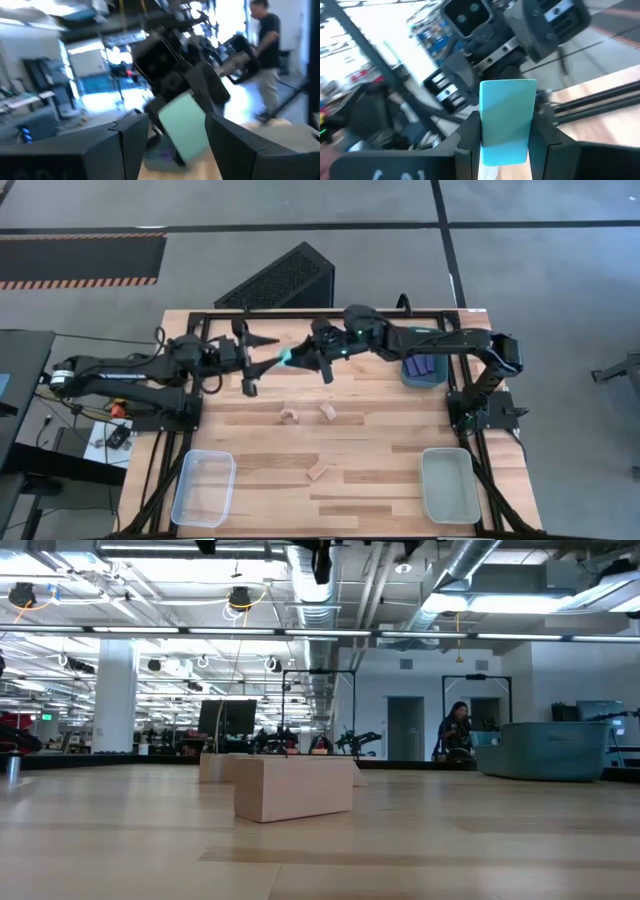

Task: Sort & place blocks by color
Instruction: Put the light blue block into the transparent bin

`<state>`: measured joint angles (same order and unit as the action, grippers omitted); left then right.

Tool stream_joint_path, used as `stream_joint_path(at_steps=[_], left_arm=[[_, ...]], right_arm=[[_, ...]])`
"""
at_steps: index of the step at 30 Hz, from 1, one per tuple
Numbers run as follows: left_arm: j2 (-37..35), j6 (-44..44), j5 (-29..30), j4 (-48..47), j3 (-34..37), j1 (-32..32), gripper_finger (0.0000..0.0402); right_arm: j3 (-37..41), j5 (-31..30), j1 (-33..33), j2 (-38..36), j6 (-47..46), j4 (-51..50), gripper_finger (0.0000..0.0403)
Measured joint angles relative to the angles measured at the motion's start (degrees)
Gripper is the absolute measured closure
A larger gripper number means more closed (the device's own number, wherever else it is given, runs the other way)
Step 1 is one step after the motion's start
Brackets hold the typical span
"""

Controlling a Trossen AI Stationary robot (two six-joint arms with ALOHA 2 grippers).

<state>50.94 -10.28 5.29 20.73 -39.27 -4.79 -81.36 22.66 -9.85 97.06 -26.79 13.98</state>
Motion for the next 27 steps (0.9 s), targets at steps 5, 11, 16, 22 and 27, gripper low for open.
stream_joint_path(at_steps=[5,11,16,22,27], left_arm=[[2.3,2.9,-4.6,4.8,0.0,-2.7,0.0211],[2.5,17.3,-7.9,-0.2,-0.4,-6.8,0.0211],[4.8,36.5,-8.8,-3.2,-0.4,-9.7,0.0211],[13.5,50.5,-14.3,-2.5,0.1,-10.8,0.0211],[19.6,55.6,-10.2,8.7,0.0,-7.8,0.0190]], right_arm=[[0.0,-2.0,0.7,-3.1,2.3,-4.8,0.0292],[0.0,-4.9,2.4,-7.5,7.9,-12.7,0.0292],[0.0,-8.5,2.5,-10.4,11.9,-19.8,0.0291],[6.7,-10.9,3.0,-13.0,13.5,-22.8,0.0290],[14.5,-12.2,3.0,-16.9,13.8,-22.7,0.0290]])
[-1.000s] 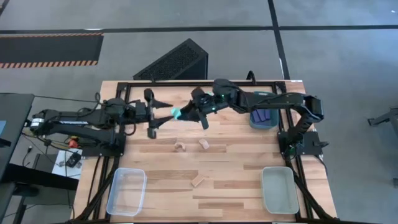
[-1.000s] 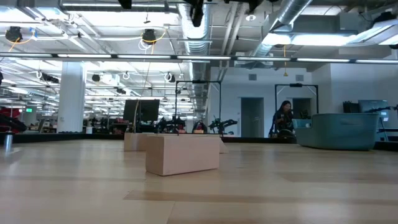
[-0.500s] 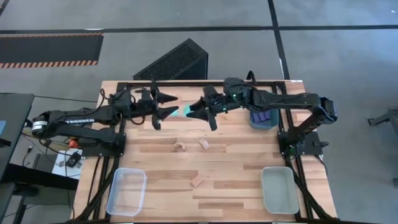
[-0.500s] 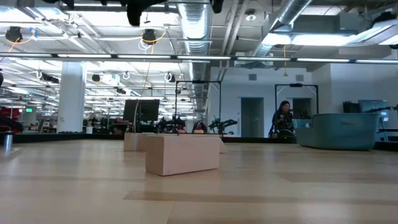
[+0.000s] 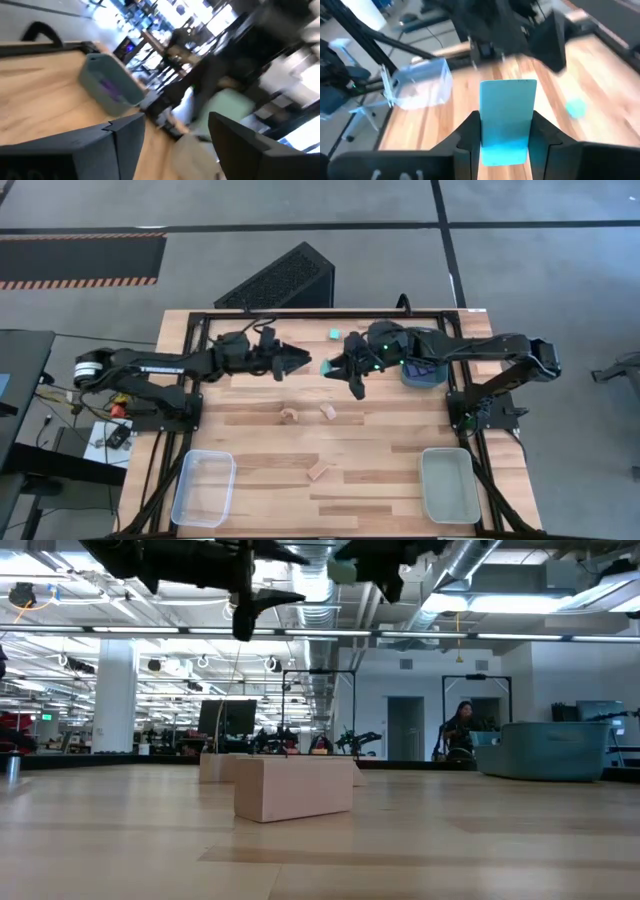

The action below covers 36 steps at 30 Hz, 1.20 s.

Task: Sort & place blocks by color
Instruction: Put the light blue block into the transparent bin

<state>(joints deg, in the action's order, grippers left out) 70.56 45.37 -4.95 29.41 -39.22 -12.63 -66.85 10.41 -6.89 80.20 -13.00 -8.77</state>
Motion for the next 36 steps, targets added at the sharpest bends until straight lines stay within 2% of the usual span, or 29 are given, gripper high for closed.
stream_joint_path(at_steps=[3,6,10,12,14,19,25,28,36], left_arm=[[3.4,5.2,1.3,7.9,0.0,1.2,0.0164],[6.5,9.5,0.3,13.7,0.0,1.8,0.0132],[9.4,12.8,-2.3,16.2,0.0,2.0,0.0091],[10.0,11.1,-2.8,17.1,0.0,2.0,0.0078],[10.2,4.6,-3.1,18.0,0.0,2.5,0.0075],[10.2,-15.5,-3.0,18.1,-2.1,6.0,0.0086],[10.1,-33.8,5.9,13.9,-5.4,11.0,0.0116],[10.1,-36.1,9.3,9.8,-6.9,11.5,0.0131],[10.1,-34.9,10.0,7.3,-7.6,9.6,0.0175]], right_arm=[[2.5,-0.2,0.1,-1.6,-0.5,0.7,0.0290],[2.6,-1.0,1.1,-2.6,0.4,1.4,0.0289],[2.6,-8.1,3.2,-2.8,4.9,2.1,0.0289],[2.6,-10.4,3.8,-2.8,5.8,1.6,0.0289],[2.6,-10.1,3.9,-2.4,5.0,1.7,0.0285],[2.6,-8.9,3.9,-2.2,0.6,0.9,0.0269],[2.6,-8.8,3.9,-2.2,1.3,1.2,0.0267],[2.6,-8.8,3.9,-2.2,1.3,1.0,0.0268],[2.5,-8.7,4.3,-2.2,2.5,2.1,0.0268]])
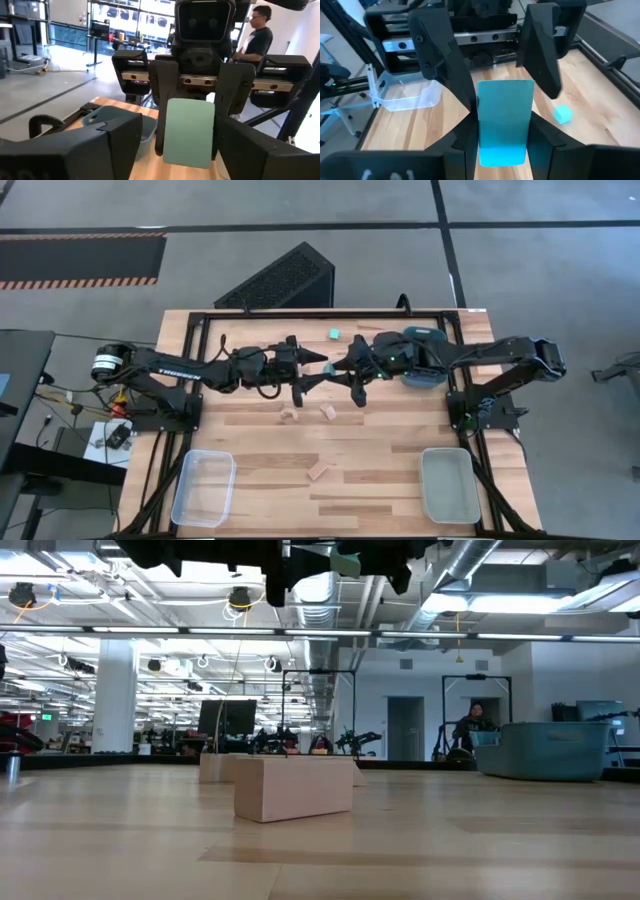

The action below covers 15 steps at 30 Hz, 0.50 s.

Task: Sort & place blocks by color
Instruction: Put the light blue block into the transparent bin

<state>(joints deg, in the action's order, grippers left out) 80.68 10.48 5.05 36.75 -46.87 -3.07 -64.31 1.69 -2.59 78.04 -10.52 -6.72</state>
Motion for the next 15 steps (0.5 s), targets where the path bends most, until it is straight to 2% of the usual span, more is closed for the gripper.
stream_joint_path(at_steps=[8,15], left_arm=[[0.0,2.2,-7.8,0.2,0.0,-1.9,0.0209],[0.0,1.8,-8.5,0.4,0.0,-1.9,0.0251]], right_arm=[[0.0,0.4,0.4,0.0,0.3,0.3,0.0267],[0.0,1.9,0.3,0.0,0.1,2.1,0.0267]])
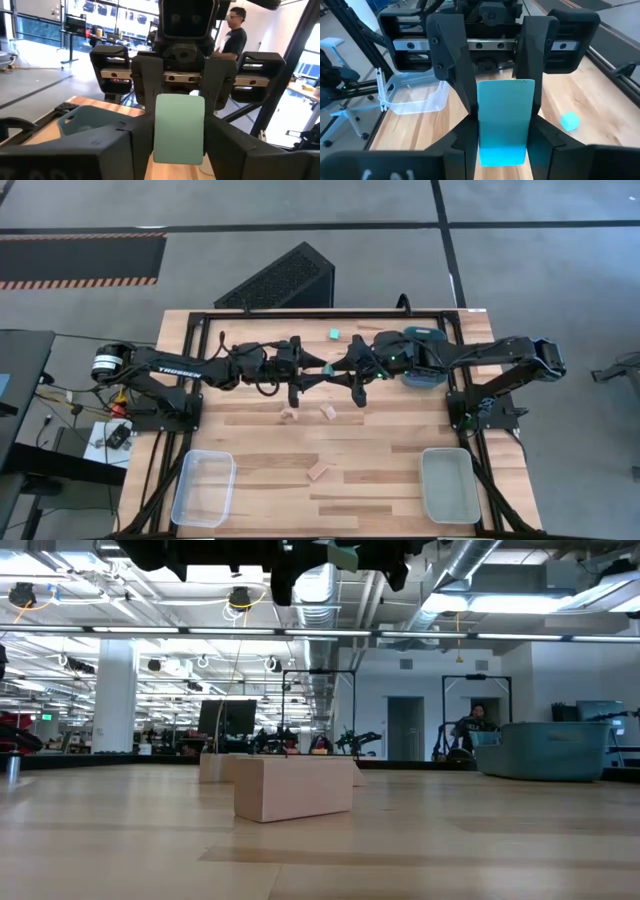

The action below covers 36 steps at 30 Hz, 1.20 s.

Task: Sort & place blocks by color
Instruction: Put the light blue block into the transparent bin

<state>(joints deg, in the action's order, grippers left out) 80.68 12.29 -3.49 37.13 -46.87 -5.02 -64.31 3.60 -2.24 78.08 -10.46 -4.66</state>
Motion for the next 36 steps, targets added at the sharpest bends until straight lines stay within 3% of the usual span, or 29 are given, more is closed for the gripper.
stream_joint_path(at_steps=[10,15,18,21,25,31,36], left_arm=[[0.0,0.3,-1.0,-0.1,0.0,0.0,0.0299],[0.0,1.3,-1.6,-0.1,0.0,0.0,0.0301],[-0.1,1.5,-0.9,-0.3,0.0,0.0,0.0296],[-0.9,2.3,1.4,-2.2,0.0,0.0,0.0295],[-4.6,2.9,6.4,-11.2,0.0,-0.1,0.0298],[-13.4,11.3,13.9,-35.7,0.0,0.6,0.0295],[-21.2,21.9,18.1,-58.5,0.0,4.6,0.0296]], right_arm=[[0.0,2.1,0.0,0.0,-0.2,0.2,0.0264],[0.0,2.2,0.1,0.0,-1.4,0.2,0.0242],[0.0,-0.1,0.2,0.0,-1.5,-0.2,0.0218],[0.0,-6.5,0.3,0.0,-3.5,-3.1,0.0196],[0.0,-12.2,-0.4,0.0,-9.4,-9.1,0.0178],[0.2,-13.0,-1.8,3.3,-12.1,-14.6,0.0177],[0.1,-12.8,-3.3,7.2,-14.5,-13.5,0.0179]])
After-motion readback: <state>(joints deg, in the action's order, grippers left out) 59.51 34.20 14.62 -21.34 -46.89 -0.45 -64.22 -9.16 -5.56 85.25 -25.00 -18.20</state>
